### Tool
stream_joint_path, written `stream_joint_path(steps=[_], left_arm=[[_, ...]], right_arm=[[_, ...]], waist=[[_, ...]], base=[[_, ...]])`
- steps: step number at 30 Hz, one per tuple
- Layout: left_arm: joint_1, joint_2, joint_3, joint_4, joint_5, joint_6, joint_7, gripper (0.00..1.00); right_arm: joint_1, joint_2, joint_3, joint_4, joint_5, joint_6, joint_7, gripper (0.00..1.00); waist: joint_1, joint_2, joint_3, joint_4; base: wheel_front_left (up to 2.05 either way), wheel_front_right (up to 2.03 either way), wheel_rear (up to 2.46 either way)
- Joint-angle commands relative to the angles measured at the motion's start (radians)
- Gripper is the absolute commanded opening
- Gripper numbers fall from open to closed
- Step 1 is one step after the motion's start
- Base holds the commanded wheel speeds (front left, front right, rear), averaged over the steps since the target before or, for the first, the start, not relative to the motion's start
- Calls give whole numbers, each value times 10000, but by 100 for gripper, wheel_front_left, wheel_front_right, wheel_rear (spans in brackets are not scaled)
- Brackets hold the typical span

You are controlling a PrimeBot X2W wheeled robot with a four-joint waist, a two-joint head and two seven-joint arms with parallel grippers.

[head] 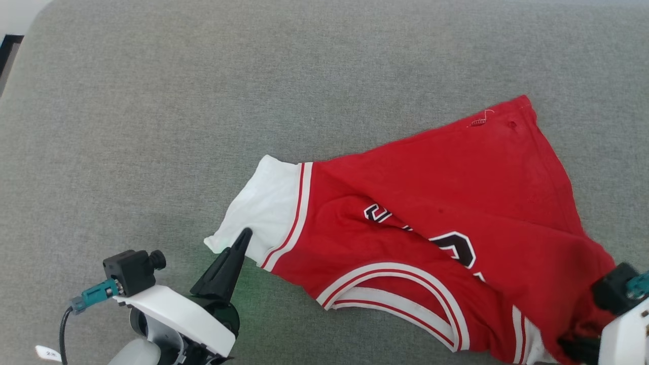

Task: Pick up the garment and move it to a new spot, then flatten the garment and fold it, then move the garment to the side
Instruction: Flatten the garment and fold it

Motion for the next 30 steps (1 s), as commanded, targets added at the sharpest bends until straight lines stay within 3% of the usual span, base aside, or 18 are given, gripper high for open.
stream_joint_path(steps=[1,2,3,7,12,15,19,30], left_arm=[[117,34,23,-42,-6,26,-44,0],[106,40,30,-39,-3,29,-44,0],[89,46,36,-38,-4,33,-45,0],[-3,0,12,-54,31,28,-58,0],[-269,-213,-122,-11,128,-93,-69,0],[-457,-362,-226,84,186,-176,-77,0],[-812,-656,-385,236,293,-329,-89,0],[-1678,-1422,-841,1016,459,-760,-209,0]], right_arm=[[56,97,-153,-89,-111,-5,-56,50],[93,205,-410,-200,-197,-5,-47,81],[107,312,-688,-325,-226,-5,-17,100],[208,655,-2412,-865,79,-5,207,100],[-564,313,-4653,-1390,205,-5,825,100],[-1572,202,-5025,-1216,148,-4,894,100],[-3506,81,-4306,-447,-436,-5,506,100],[-7796,189,119,3419,-1984,-5,823,100]], waist=[[0,-1,13,-22],[0,-1,20,-37],[0,-1,26,-45],[0,-1,84,12],[0,-1,370,298],[0,-1,603,542],[0,-1,994,908],[0,-1,1981,1888]], base=[[0,0,0],[0,0,0],[0,0,0],[0,0,0],[0,0,0],[0,0,0],[0,0,0],[0,0,0]])
